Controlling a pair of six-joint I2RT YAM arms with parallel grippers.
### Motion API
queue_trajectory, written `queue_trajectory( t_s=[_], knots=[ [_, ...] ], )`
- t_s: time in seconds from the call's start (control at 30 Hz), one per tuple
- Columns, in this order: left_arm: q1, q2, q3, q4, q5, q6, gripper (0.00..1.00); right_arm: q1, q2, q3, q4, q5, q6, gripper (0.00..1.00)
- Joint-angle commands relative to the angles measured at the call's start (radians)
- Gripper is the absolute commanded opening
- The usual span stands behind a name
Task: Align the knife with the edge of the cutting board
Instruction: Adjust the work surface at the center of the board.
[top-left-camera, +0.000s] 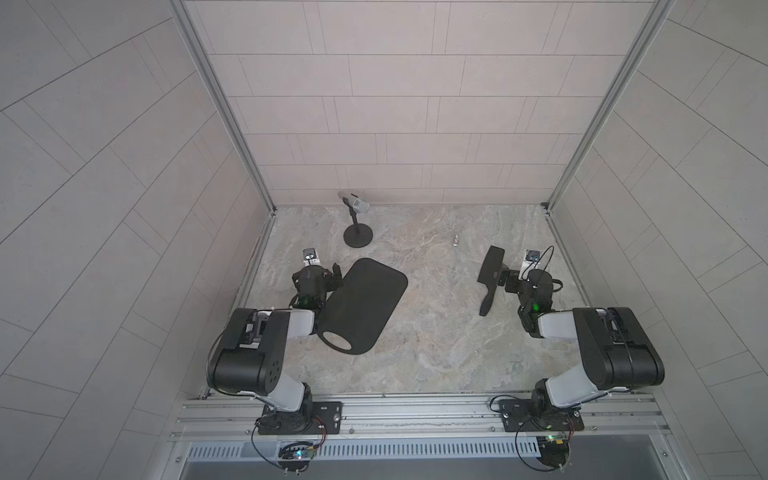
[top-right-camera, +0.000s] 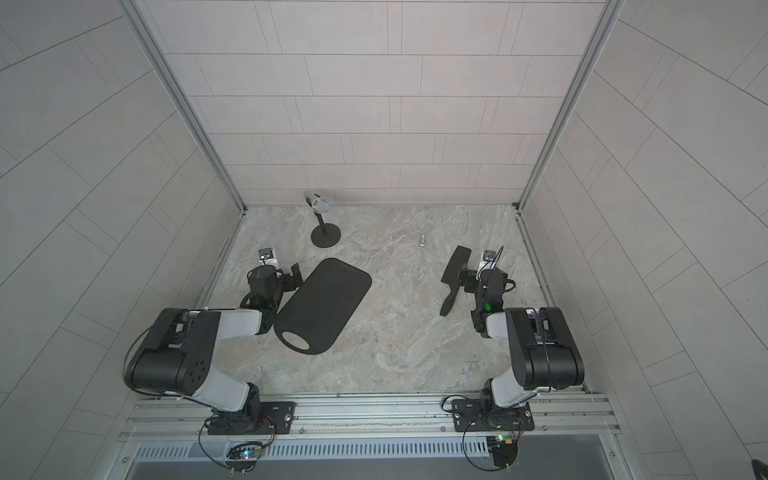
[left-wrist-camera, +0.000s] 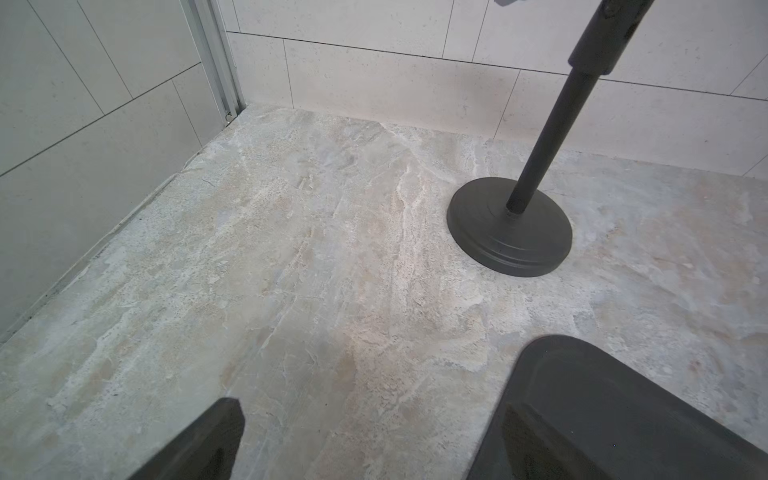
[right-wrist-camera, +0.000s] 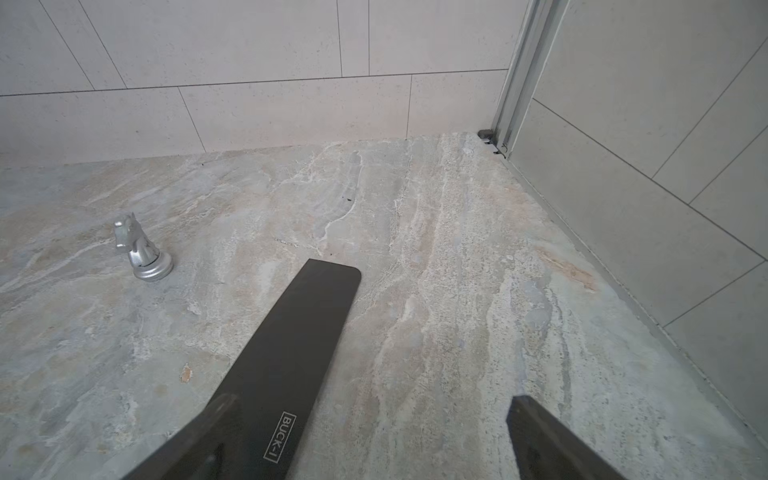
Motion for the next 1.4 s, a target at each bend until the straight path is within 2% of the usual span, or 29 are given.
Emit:
queue_trajectory(
  t_s=[0.0, 0.67, 0.77, 0.83, 0.93, 1.0, 1.1, 1.2, 1.3, 1.37],
  knots=[
    [0.003, 0.01, -0.006, 0.017, 0.014, 0.016, 1.0, 0.003, -0.011, 0.003, 0.016, 0.01, -0.007, 1.0],
    [0.004, -0.006, -0.02, 0.026, 0.015, 0.016, 1.0, 0.003, -0.014, 0.011, -0.001, 0.016, 0.003, 1.0],
    [0.001, -0.049, -0.009, -0.023, -0.083, -0.026, 1.0, 0.003, -0.016, 0.013, 0.002, 0.008, -0.013, 1.0],
    [0.001, -0.099, 0.018, -0.113, -0.135, -0.046, 1.0, 0.012, -0.046, 0.035, -0.024, 0.088, -0.002, 1.0],
    [-0.012, -0.181, 0.084, -0.289, -0.258, -0.091, 1.0, 0.013, -0.19, 0.182, -0.445, 0.21, 0.097, 1.0],
    [-0.013, -0.247, 0.137, -0.429, -0.303, -0.178, 1.0, 0.012, -0.255, 0.229, -0.591, 0.234, 0.141, 1.0],
    [-0.018, -0.326, 0.259, -0.708, -0.364, -0.362, 1.0, 0.012, -0.359, 0.279, -0.693, 0.228, 0.241, 1.0],
    [-0.018, -0.35, 0.42, -1.079, -0.381, -0.555, 1.0, 0.012, -0.432, 0.319, -0.805, 0.086, 0.278, 1.0],
    [-0.019, -0.358, 0.524, -1.319, -0.295, -0.635, 1.0, 0.015, -0.451, 0.388, -0.917, -0.15, 0.275, 1.0],
    [-0.016, -0.385, 0.538, -1.407, -0.215, -0.65, 1.0, 0.027, -0.448, 0.428, -0.979, -0.268, 0.288, 1.0]
  ],
)
